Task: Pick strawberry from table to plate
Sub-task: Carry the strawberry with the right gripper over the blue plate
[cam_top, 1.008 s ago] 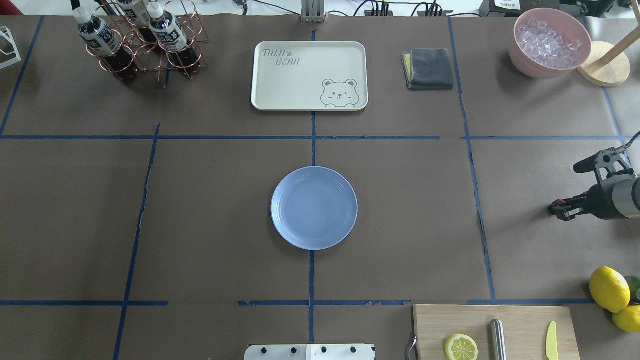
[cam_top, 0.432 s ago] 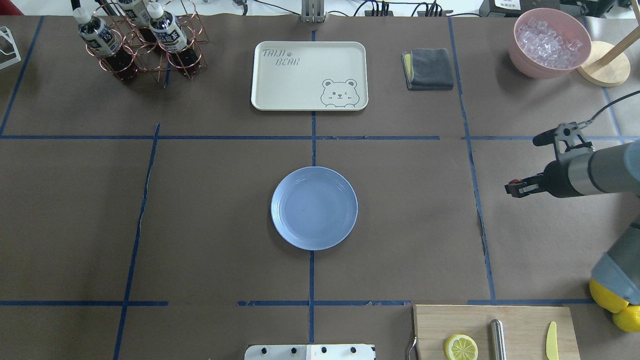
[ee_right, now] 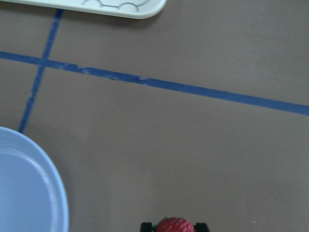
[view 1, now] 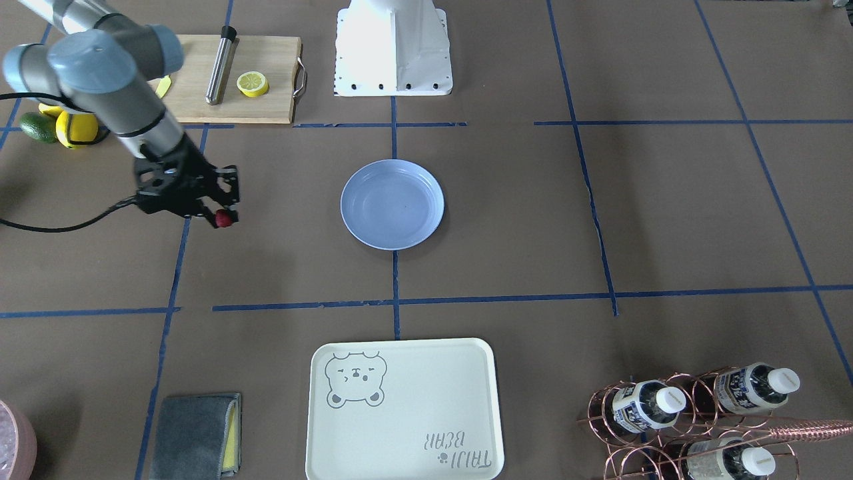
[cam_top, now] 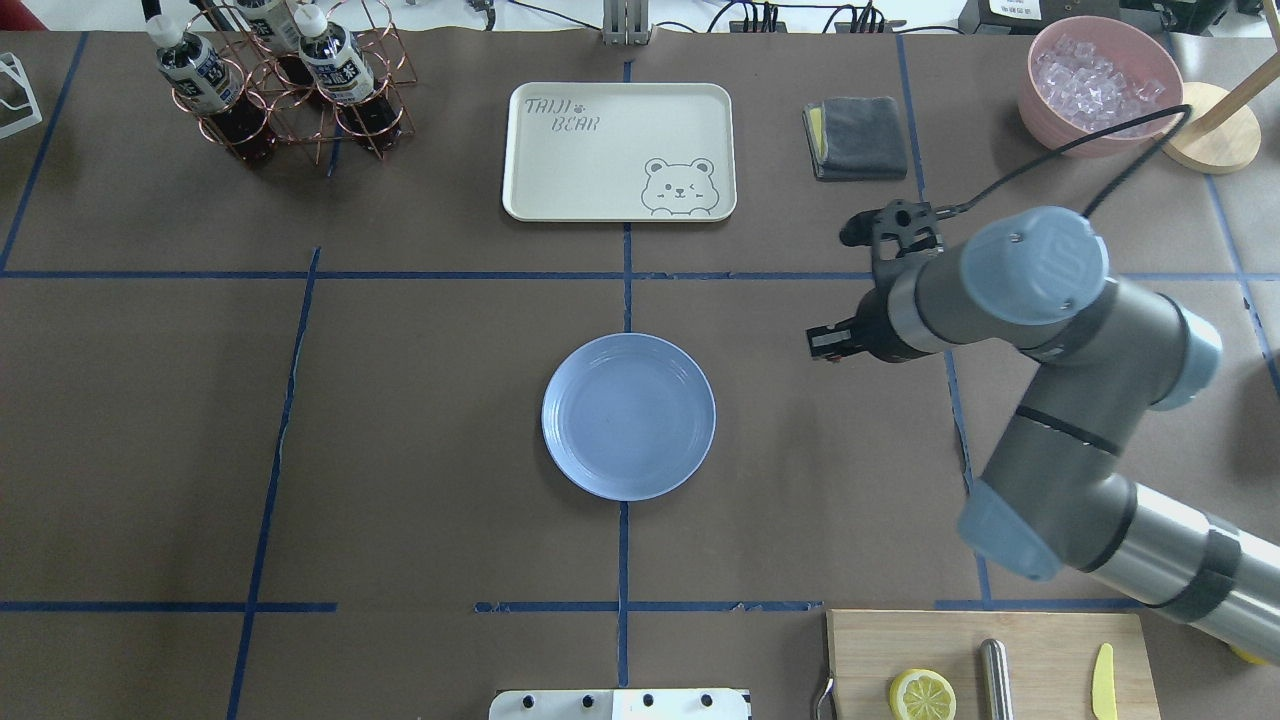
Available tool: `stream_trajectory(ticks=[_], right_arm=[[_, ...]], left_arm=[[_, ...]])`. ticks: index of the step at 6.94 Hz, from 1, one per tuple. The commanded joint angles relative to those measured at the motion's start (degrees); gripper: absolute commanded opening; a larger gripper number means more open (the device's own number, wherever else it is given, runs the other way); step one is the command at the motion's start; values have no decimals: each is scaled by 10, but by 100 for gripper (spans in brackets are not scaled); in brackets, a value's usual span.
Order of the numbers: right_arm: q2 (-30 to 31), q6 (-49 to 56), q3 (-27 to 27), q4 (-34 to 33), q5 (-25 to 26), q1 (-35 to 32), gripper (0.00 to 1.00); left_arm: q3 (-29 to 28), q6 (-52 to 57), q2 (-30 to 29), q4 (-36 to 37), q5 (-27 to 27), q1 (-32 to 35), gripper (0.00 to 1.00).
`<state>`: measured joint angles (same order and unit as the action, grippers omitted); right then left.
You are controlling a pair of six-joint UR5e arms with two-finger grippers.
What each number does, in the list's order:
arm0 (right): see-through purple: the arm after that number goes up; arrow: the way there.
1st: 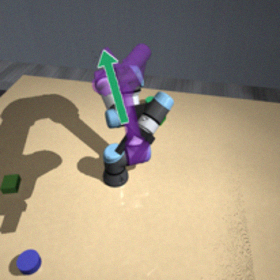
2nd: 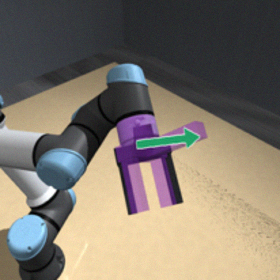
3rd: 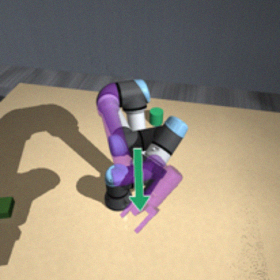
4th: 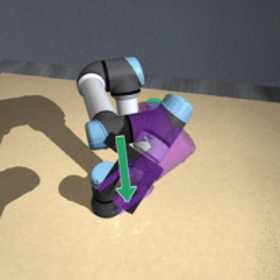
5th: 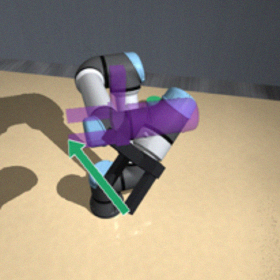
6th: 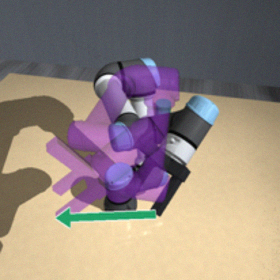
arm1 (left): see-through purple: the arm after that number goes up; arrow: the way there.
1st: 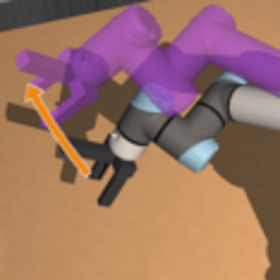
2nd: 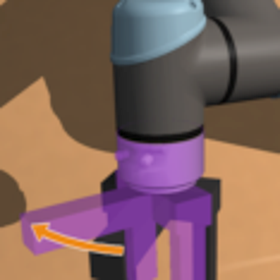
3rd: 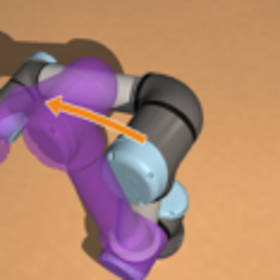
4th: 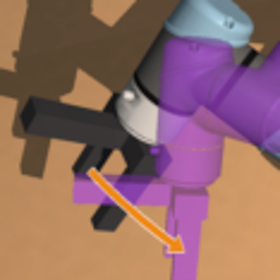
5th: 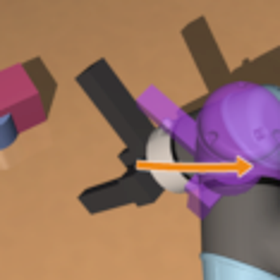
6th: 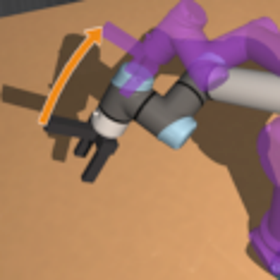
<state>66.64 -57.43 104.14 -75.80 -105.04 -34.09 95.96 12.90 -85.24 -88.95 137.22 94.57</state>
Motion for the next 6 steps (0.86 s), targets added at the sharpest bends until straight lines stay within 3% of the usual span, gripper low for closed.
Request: stream_trajectory(ticks=[1, 2, 3, 6], right_arm=[[-145, -88, -73, -84, 76, 78, 0], [-190, -111, -122, -85, 122, 104, 0], [-209, -126, -148, -84, 126, 118, 0], [-209, -127, -174, -84, 144, 130, 0]], left_arm=[[3, 0, 0, 1, 5, 0, 100], [3, -1, 0, 1, 5, 0, 100], [3, -1, 1, 1, 5, 0, 100], [1, 0, 2, 1, 11, 0, 100]])
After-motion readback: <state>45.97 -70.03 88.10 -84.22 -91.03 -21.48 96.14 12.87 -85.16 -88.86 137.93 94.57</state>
